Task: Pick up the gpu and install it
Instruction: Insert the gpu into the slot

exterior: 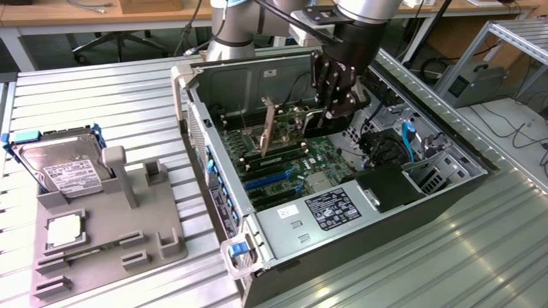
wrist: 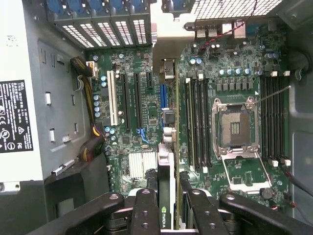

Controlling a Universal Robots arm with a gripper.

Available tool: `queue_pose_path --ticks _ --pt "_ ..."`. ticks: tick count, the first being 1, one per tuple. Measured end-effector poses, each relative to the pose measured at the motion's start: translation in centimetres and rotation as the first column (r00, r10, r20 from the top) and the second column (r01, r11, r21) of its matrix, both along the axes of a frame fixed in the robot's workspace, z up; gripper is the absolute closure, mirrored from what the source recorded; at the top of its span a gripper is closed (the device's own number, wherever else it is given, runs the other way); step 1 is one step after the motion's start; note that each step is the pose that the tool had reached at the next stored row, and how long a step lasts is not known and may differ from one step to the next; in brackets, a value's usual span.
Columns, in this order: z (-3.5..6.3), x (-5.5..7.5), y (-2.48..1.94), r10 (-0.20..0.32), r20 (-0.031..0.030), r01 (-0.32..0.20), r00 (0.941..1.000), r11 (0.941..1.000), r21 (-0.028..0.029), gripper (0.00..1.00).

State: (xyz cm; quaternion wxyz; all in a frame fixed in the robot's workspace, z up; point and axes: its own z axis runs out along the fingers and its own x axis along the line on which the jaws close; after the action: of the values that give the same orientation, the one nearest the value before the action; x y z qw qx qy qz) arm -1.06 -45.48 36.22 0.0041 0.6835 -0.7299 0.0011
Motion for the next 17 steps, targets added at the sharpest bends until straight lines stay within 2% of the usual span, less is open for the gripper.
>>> queue_pose_path --ticks 9,17 --pt "-0.07 -0.01 0.0 0.0 0.0001 0.0 1.0 1.0 0.0004 0.73" --pt "-0.76 -0.01 0.0 0.0 0.0 0.0 1.0 1.0 0.0001 0.73"
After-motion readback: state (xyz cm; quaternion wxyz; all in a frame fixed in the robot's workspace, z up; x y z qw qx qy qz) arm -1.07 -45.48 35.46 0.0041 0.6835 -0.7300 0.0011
